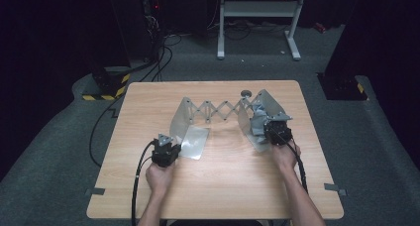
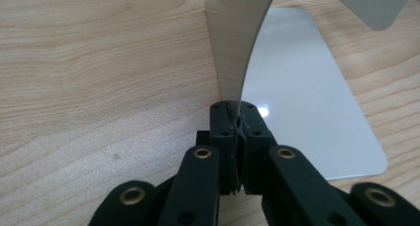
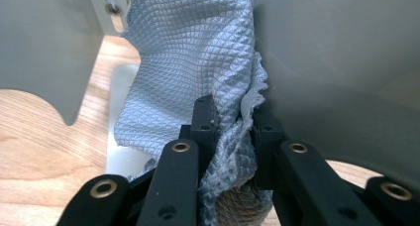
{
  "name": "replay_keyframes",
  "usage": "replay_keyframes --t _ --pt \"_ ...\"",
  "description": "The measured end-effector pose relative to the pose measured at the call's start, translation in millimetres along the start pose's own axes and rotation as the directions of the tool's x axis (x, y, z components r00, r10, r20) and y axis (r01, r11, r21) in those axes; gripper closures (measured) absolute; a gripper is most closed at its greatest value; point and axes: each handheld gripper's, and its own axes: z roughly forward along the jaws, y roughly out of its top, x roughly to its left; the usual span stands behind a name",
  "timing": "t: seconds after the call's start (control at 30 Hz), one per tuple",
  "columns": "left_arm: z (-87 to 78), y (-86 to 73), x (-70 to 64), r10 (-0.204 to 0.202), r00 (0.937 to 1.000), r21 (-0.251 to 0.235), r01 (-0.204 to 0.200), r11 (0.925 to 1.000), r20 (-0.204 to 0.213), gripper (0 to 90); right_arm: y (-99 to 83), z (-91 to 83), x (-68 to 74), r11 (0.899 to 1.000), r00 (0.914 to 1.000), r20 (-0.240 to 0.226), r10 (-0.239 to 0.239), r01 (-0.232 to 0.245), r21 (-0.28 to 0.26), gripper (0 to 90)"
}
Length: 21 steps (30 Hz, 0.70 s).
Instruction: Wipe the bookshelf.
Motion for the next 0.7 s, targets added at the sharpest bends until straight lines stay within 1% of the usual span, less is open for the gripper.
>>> replay_keyframes --t 0.1,0.17,0.2,0.23,0.3,0.37,0.4,0.43,0.5,0.7 --pt "0.0 0.0 0.0 0.0 1.0 0.0 0.0 1.0 0.0 86.7 0.8 -4.7 -1.5 1.0 1.0 -0.008 0.005 -0.005 -0.006 78.0" --pt "0.0 0.0 0.0 0.0 1.0 0.0 0.0 1.0 0.0 86.7 1.0 -8.1 -1.8 1.0 0.9999 -0.01 0.008 -0.008 -0.011 78.0" --pt "0.0 0.0 0.0 0.0 1.0 0.0 0.0 1.0 0.0 86.7 1.7 -12.3 -2.4 1.0 1.0 -0.007 0.007 -0.007 -0.022 78.0" --pt "0.0 0.0 0.0 0.0 1.0 0.0 0.0 1.0 0.0 86.7 1.7 -12.3 -2.4 1.0 1.0 -0.007 0.007 -0.007 -0.022 78.0" --pt "0.0 0.0 -0.1 0.0 1.0 0.0 0.0 1.0 0.0 86.7 2.8 -17.8 -3.1 0.999 0.9999 -0.006 0.012 -0.012 -0.042 78.0" --pt "-0.1 0.0 0.0 0.001 1.0 0.0 -0.001 1.0 0.0 86.7 4.9 -24.7 -3.3 0.997 0.9999 -0.001 0.013 -0.013 -0.074 77.9" --pt "0.0 0.0 -0.1 0.001 1.0 0.0 -0.001 1.0 -0.001 86.7 7.9 -31.8 -3.7 0.994 0.9999 0.003 0.013 -0.013 -0.107 78.0" --pt "-0.1 0.0 -0.2 0.001 1.0 0.001 -0.001 1.0 -0.001 86.7 7.9 -31.8 -3.7 0.994 0.9999 0.003 0.013 -0.013 -0.107 78.0" --pt "-0.1 0.0 -0.2 0.001 1.0 0.001 -0.001 1.0 0.0 86.7 14.6 -40.1 -3.5 0.991 0.9999 0.011 0.008 -0.006 -0.132 78.0" --pt "0.0 0.0 -0.1 0.0 1.0 0.0 0.0 1.0 0.0 86.7 25.3 -45.5 -2.2 0.987 0.9996 0.025 -0.012 0.015 -0.159 78.0"
